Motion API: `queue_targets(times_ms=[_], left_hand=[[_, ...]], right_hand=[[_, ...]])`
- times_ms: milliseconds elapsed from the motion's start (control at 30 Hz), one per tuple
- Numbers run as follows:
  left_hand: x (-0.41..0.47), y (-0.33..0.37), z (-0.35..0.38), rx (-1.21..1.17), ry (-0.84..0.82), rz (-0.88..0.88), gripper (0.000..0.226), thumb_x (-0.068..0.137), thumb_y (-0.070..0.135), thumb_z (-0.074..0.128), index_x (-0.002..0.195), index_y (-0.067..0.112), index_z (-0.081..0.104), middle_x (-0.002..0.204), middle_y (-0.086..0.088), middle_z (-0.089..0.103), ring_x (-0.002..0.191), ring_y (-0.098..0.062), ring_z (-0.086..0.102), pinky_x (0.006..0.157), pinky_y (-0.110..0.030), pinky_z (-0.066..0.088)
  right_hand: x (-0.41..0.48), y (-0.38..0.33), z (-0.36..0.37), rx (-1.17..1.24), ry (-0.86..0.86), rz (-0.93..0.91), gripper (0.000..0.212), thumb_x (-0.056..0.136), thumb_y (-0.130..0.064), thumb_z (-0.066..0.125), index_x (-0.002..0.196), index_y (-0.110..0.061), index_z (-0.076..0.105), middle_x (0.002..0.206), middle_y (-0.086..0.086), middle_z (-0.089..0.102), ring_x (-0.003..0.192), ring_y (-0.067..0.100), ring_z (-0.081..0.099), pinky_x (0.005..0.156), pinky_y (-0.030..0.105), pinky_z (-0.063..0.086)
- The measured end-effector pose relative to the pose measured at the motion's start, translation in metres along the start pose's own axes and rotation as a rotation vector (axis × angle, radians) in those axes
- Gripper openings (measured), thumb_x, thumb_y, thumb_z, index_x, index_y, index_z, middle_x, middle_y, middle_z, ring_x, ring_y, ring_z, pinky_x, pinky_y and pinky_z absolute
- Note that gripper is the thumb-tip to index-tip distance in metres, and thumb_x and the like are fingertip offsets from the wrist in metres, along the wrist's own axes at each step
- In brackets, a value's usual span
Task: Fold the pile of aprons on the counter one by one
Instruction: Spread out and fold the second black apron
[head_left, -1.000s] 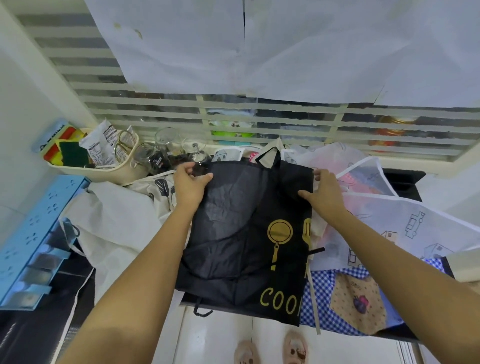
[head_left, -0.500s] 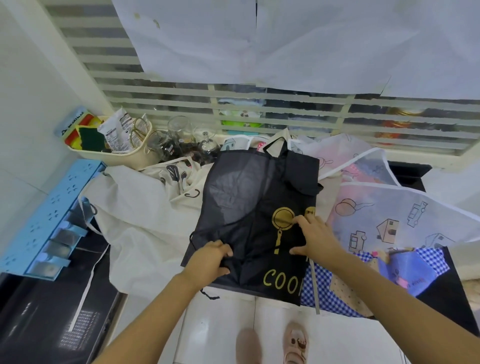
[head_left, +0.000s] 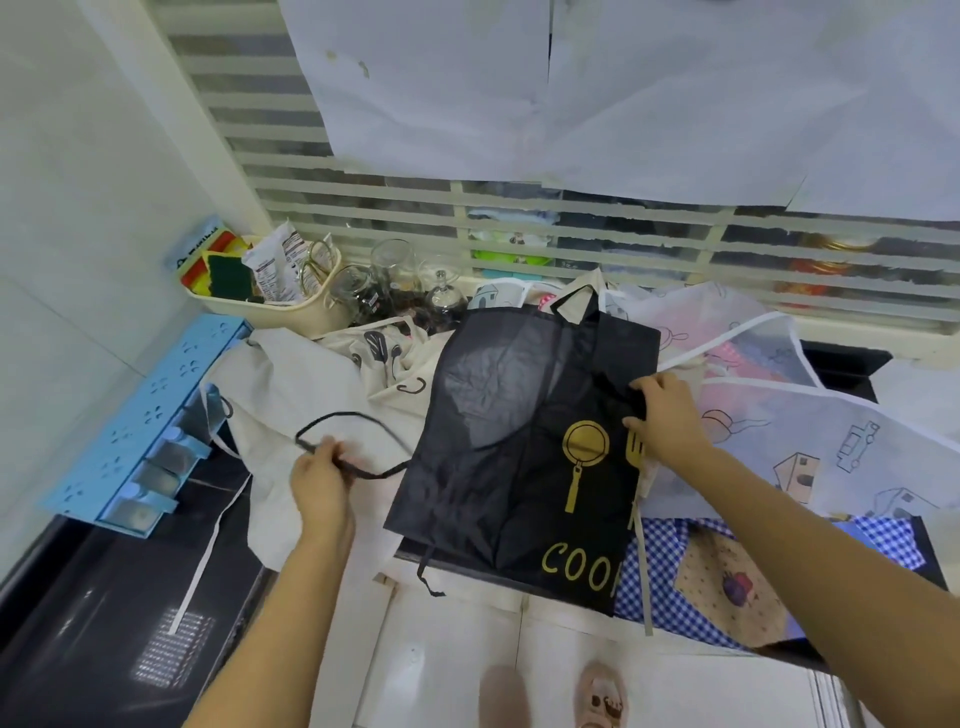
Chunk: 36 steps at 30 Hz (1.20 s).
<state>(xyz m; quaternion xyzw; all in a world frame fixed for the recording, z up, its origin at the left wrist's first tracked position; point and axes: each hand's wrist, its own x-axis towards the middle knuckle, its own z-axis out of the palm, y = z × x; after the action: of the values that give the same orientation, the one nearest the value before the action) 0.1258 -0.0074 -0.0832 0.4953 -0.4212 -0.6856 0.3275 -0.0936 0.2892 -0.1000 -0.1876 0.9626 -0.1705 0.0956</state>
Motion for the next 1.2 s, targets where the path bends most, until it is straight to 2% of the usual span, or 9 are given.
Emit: queue_targets(times_ms=[100, 233, 367, 500, 667, 800, 933, 1100, 1200], left_hand=[[0.009, -0.001, -0.012, 0.144, 0.195, 0.099, 0.016, 0.092, 0.005, 0.051, 0.106, 0.008, 0.058, 0.101, -0.001, 0.060, 0.092, -0.017, 0.057, 0.086, -0.029, 0.047], [-0.003, -0.011, -0.002, 0.593, 0.101, 0.195, 0.085, 0.089, 0.010, 0.061, 0.149, -0.005, 0.002, 0.156, -0.025, 0.007, 0.145, -0.035, 0.013, 0.119, -0.039, 0.015], [-0.034, -0.036, 0.032, 1.061, -0.252, 0.450, 0.097, 0.088, 0.024, 0.067, 0.151, 0.000, -0.004, 0.156, -0.026, -0.013, 0.146, -0.038, -0.008, 0.118, -0.044, 0.003], [-0.057, -0.072, 0.061, 1.606, -0.753, 0.545, 0.114, 0.081, 0.049, 0.068, 0.150, 0.023, -0.019, 0.155, -0.012, -0.029, 0.143, -0.039, -0.020, 0.113, -0.061, 0.004], [-0.052, -0.097, 0.068, 1.791, -0.730, 0.625, 0.125, 0.077, 0.057, 0.068, 0.137, 0.023, -0.037, 0.151, -0.016, -0.035, 0.142, -0.042, -0.023, 0.113, -0.063, 0.006], [-0.048, -0.102, 0.061, 1.773, -0.721, 0.726, 0.121, 0.080, 0.061, 0.061, 0.138, 0.025, -0.039, 0.147, -0.014, -0.041, 0.142, -0.040, -0.023, 0.116, -0.061, 0.010], [-0.049, -0.114, 0.037, 1.743, -0.681, 0.920, 0.127, 0.061, 0.072, 0.068, 0.153, 0.019, -0.001, 0.158, -0.023, 0.008, 0.142, -0.046, 0.010, 0.102, -0.065, 0.029], [-0.045, -0.134, -0.009, 1.824, -0.769, 0.905, 0.119, 0.060, 0.082, 0.051, 0.153, 0.018, 0.013, 0.153, -0.021, 0.025, 0.137, -0.044, 0.021, 0.096, -0.064, 0.036], [-0.047, -0.139, -0.019, 1.856, -0.818, 0.876, 0.118, 0.058, 0.082, 0.052, 0.152, 0.018, 0.021, 0.152, -0.021, 0.026, 0.136, -0.045, 0.032, 0.095, -0.060, 0.040]], right_hand=[[0.015, 0.003, -0.006, -0.042, 0.014, -0.027, 0.029, 0.085, -0.010, 0.067, 0.112, -0.004, 0.062, 0.116, 0.017, 0.047, 0.107, 0.033, 0.047, 0.089, 0.037, 0.042], [0.031, -0.004, -0.023, -0.008, 0.057, -0.024, 0.011, 0.090, -0.010, 0.060, 0.094, 0.000, 0.064, 0.103, 0.021, 0.054, 0.086, 0.036, 0.056, 0.069, 0.032, 0.039], [0.047, -0.009, -0.048, 0.132, 0.029, 0.044, 0.015, 0.095, -0.017, 0.056, 0.089, -0.005, 0.059, 0.075, 0.014, 0.066, 0.060, 0.025, 0.065, 0.061, 0.030, 0.045], [0.067, -0.011, -0.077, 0.140, 0.051, 0.088, 0.013, 0.090, -0.013, 0.061, 0.091, 0.000, 0.064, 0.080, 0.018, 0.066, 0.071, 0.028, 0.059, 0.065, 0.031, 0.042], [0.105, -0.011, -0.121, 0.068, -0.025, 0.142, 0.021, 0.090, -0.015, 0.061, 0.098, 0.003, 0.067, 0.077, 0.010, 0.065, 0.067, 0.021, 0.059, 0.060, 0.028, 0.044], [0.124, -0.001, -0.139, 0.391, 0.208, 0.138, 0.030, 0.088, -0.014, 0.063, 0.116, -0.003, 0.058, 0.114, 0.018, 0.060, 0.095, 0.025, 0.058, 0.088, 0.038, 0.050], [0.085, -0.003, -0.109, 0.301, 0.406, -0.105, 0.041, 0.087, -0.006, 0.058, 0.127, -0.008, 0.046, 0.137, 0.013, 0.035, 0.094, 0.022, 0.054, 0.090, 0.036, 0.049], [-0.028, -0.011, -0.028, 0.031, -0.161, -0.571, 0.044, 0.089, -0.018, 0.064, 0.131, -0.019, 0.051, 0.145, 0.002, 0.039, 0.134, 0.018, 0.037, 0.112, 0.040, 0.033], [-0.083, -0.006, 0.019, -0.175, -0.479, -0.739, 0.079, 0.082, -0.043, 0.068, 0.148, -0.033, 0.025, 0.155, -0.014, -0.003, 0.145, 0.012, -0.010, 0.118, 0.032, -0.004]])
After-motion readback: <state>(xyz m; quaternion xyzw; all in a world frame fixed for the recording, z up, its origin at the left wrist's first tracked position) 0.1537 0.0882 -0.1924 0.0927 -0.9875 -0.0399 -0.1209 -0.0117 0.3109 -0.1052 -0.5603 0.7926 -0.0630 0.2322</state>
